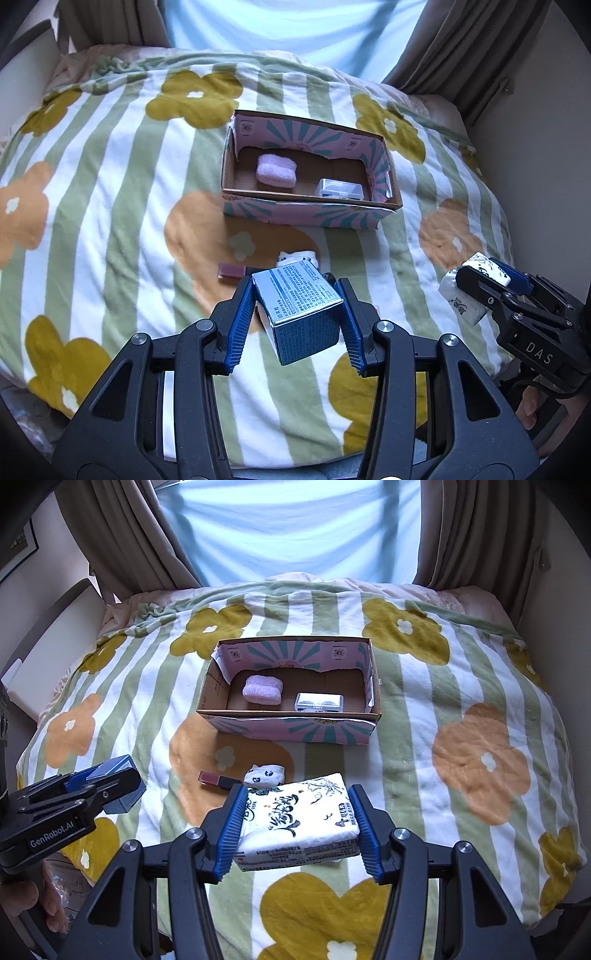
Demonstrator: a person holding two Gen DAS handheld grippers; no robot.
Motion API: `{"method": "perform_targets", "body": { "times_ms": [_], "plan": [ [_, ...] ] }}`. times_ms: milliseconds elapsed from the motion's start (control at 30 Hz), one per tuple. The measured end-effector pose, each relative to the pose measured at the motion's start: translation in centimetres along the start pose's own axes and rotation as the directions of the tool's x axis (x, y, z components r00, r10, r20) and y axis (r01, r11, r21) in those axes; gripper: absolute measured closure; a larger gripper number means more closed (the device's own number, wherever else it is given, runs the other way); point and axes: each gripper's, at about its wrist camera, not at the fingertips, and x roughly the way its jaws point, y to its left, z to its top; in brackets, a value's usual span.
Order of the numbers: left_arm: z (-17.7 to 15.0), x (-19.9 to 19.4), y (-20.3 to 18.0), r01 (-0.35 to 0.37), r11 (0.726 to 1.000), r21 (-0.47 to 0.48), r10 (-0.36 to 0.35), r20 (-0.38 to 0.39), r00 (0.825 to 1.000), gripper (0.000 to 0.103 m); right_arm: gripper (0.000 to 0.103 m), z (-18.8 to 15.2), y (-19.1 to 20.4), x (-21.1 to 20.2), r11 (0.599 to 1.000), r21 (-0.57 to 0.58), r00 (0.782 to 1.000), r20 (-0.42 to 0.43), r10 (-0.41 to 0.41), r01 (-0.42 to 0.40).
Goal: Organize objects
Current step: 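Carry the blue cube box and tissue pack over the pink box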
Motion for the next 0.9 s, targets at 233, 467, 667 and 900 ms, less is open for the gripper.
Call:
{"method": "perform_targets", "body": {
  "times_ms": [233,467,667,900],
  "plan": [
    [0.9,0.6,-0.8,0.03,0.998,0.057,-0.028,-0.036,0.999,0.062,0.052,0.8,-0.4,0.3,1.0,0.022,1.0,0.005,0.006,-0.006],
    [2.6,1.7,-1.4,0.044,0.996,0.078,-0.039,-0.06,0.997,0.062,0.052,3.0,-1.5,1.2,1.0,0.03,1.0,0.006,0.001,-0.001],
    [5.8,3.5,-2.0,0.069,0.987,0.143,-0.053,-0.119,0.992,0.062,0.052,6.8,-2.7,2.5,1.0,0.023,1.0,0.016,0.007,-0.007],
    [10.7,7.4,-2.6,0.06,0.985,0.159,-0.036,-0.148,0.988,0.062,0.052,12.4,-3.5,5.9,1.0,-0.015,1.0,0.016,0.026,-0.026]
  ]
}}
